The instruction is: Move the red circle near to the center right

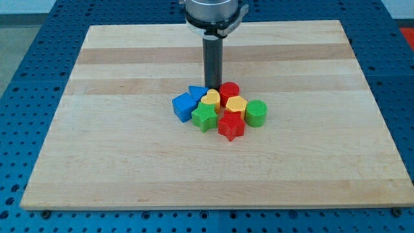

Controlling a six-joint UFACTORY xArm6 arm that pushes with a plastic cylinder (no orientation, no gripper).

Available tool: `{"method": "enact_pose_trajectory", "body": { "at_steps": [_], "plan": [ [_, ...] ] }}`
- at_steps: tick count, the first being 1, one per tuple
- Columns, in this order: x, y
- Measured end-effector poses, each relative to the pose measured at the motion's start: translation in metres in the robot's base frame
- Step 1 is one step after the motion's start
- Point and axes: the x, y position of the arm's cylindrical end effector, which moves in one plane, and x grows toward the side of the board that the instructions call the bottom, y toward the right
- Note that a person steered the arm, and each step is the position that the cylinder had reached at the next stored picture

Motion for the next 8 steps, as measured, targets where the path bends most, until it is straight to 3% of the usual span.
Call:
{"method": "enact_pose_trajectory", "body": {
  "at_steps": [1,2,3,4,7,8],
  "plan": [
    [0.033,0.03],
    [0.035,0.113],
    [0.033,0.147],
    [0.03,0.151],
    [0.038,0.076],
    [-0.007,0.077]
  ]
}}
